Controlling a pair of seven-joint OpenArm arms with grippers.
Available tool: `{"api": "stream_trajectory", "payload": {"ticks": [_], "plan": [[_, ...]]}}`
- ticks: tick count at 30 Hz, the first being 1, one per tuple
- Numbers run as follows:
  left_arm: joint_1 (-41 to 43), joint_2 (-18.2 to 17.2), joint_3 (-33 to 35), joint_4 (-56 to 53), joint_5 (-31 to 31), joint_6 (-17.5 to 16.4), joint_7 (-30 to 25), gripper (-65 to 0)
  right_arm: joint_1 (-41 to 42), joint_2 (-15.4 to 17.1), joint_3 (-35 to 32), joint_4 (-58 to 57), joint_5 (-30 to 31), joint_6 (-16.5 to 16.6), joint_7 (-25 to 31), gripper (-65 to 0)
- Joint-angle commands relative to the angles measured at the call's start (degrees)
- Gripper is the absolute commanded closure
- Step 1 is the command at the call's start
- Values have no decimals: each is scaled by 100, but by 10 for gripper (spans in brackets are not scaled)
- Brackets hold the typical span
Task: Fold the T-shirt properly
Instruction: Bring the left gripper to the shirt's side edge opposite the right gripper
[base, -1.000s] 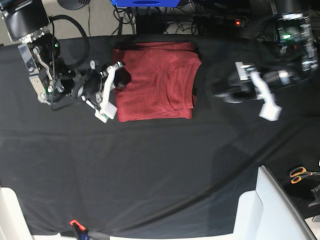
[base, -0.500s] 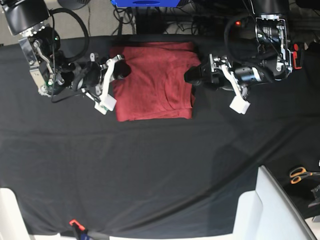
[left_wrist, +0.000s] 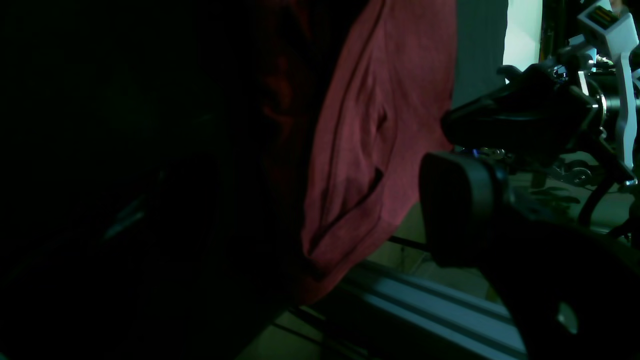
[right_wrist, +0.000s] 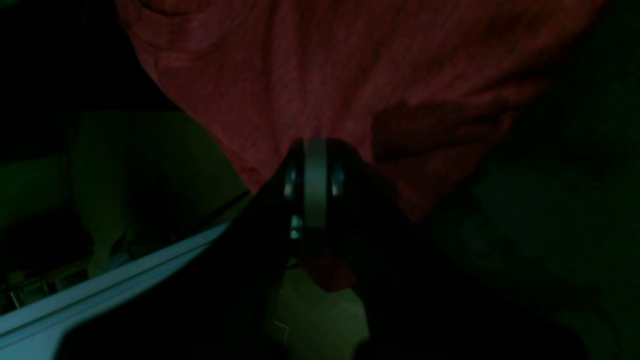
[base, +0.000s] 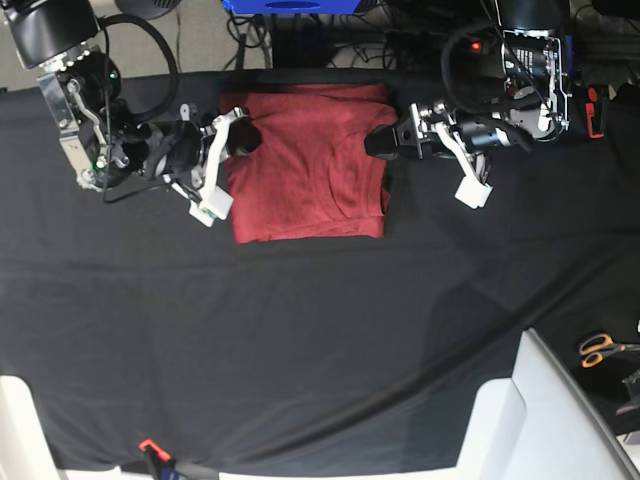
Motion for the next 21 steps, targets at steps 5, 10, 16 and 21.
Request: {"api": "stream_trajectory", "payload": {"ticks": [5, 10, 16, 21], "plan": [[-152, 55, -11, 34, -120, -56, -68, -587, 52, -7, 38, 119, 123, 42, 62, -2], [-319, 195, 103, 34, 223, -56, -68, -587, 60, -7, 38, 119, 131, 42, 62, -2], [-363, 556, 86, 34, 891, -56, -68, -587, 60, -7, 38, 119, 131, 42, 62, -2], [-486, 749, 103, -45, 891, -56, -68, -586, 60, -7, 38, 119, 131, 42, 62, -2]]}}
